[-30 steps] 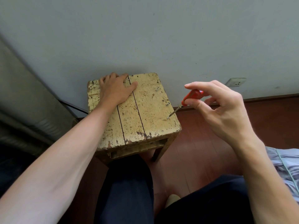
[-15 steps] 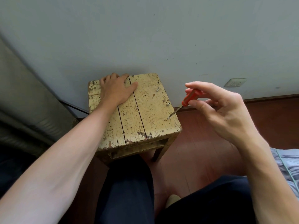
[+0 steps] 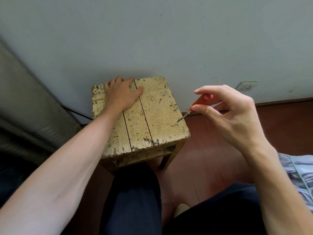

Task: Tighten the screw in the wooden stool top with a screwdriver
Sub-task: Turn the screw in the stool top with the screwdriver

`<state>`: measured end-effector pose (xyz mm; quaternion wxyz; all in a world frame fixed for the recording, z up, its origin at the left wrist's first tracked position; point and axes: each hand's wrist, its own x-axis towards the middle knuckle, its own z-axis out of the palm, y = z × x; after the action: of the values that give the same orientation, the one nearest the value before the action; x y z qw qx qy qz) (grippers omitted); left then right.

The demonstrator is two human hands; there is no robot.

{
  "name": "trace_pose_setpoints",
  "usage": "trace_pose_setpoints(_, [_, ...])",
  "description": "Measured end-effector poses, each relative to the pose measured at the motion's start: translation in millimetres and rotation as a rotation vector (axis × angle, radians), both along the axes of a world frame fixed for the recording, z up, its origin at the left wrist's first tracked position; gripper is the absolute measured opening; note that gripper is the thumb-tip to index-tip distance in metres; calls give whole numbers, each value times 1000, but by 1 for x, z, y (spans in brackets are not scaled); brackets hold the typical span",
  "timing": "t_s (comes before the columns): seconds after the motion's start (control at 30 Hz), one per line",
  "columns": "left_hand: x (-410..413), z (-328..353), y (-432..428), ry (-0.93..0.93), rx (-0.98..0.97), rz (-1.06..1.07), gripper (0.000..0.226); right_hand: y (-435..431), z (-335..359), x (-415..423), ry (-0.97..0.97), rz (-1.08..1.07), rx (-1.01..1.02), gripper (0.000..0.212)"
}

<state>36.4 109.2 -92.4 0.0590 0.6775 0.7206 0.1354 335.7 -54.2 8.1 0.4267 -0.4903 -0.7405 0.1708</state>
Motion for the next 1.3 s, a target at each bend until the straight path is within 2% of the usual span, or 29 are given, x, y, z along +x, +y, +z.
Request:
trace_pose_setpoints(0.37, [-1,0,0,11,3,-7,81,-3,3,10,61,203,-111,51])
trace_pose_setpoints(0.67, [-1,0,0,2,1,-6,80,-5,5,2,75,110,-73,51])
trace_pose_setpoints(0.83, [0,-1,-1,5,3,-7,80,-3,3,-2,7,47,-7,35])
trace_pose_setpoints(0.97, [-1,-1,0,1,4,-3,81,-2,2,-3,9,28,22,29])
trace_pose_setpoints(1.17, [0,0,-1,3,-1,-3,81,-3,7,9,-35,165,-24,41])
trace_pose_setpoints(1.3, [0,2,-2,2,-6,-4,80,-4,6,12,-38,180,-43,44])
